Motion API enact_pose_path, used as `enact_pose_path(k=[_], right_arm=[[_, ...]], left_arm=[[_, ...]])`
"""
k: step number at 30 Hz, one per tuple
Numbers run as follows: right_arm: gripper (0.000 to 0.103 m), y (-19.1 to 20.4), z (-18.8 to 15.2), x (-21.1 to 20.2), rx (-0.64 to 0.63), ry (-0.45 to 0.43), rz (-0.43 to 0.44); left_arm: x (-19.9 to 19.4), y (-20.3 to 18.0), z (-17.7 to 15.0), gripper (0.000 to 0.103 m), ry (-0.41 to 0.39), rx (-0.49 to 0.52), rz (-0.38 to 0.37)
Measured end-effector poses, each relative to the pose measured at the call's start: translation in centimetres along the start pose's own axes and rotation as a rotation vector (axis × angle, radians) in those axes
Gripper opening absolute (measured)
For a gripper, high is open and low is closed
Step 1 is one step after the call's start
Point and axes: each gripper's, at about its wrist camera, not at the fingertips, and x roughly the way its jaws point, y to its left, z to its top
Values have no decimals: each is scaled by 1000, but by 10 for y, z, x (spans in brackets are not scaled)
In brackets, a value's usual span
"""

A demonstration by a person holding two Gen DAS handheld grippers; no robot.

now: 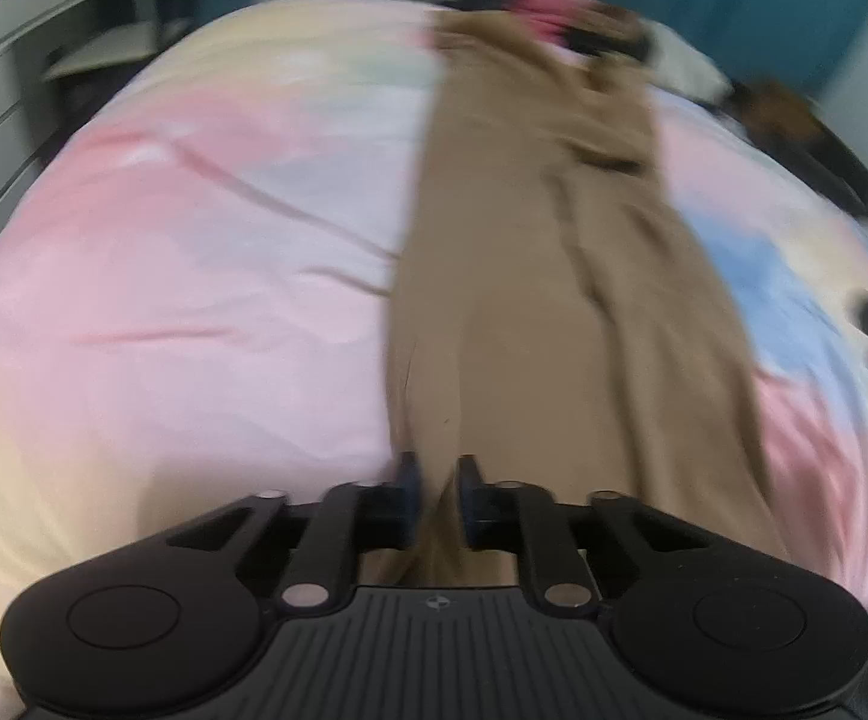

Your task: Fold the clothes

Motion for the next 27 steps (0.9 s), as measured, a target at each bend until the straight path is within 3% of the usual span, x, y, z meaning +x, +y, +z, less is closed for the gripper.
enact_pose_path(k=[4, 6, 12, 14, 17, 22, 24, 27], right_arm=[[103, -17, -2, 11, 93, 56, -27], [103, -23, -4, 14, 121, 78, -29], [103, -29, -10, 18, 155, 122, 0], [103, -31, -11, 20, 166, 141, 28], [103, -34, -13, 22, 183, 169, 71], [102, -31, -20, 25, 207, 236, 138], [101, -33, -25, 31, 256, 284, 167], [101, -37, -34, 37, 290, 341, 137]], left_arm=[[-20, -31, -4, 6, -36, 171, 6], [-29, -42, -4, 2, -40, 204, -2], [-13, -77, -9, 2, 35, 189, -150], [10, -82, -16, 2, 107, 179, -170], [20, -75, -22, 5, 129, 156, -186], [-11, -42, -17, 45, 10, 58, -217], [-14, -25, -15, 74, -21, -15, -194], [-4, -1, -12, 79, 7, -137, -200]])
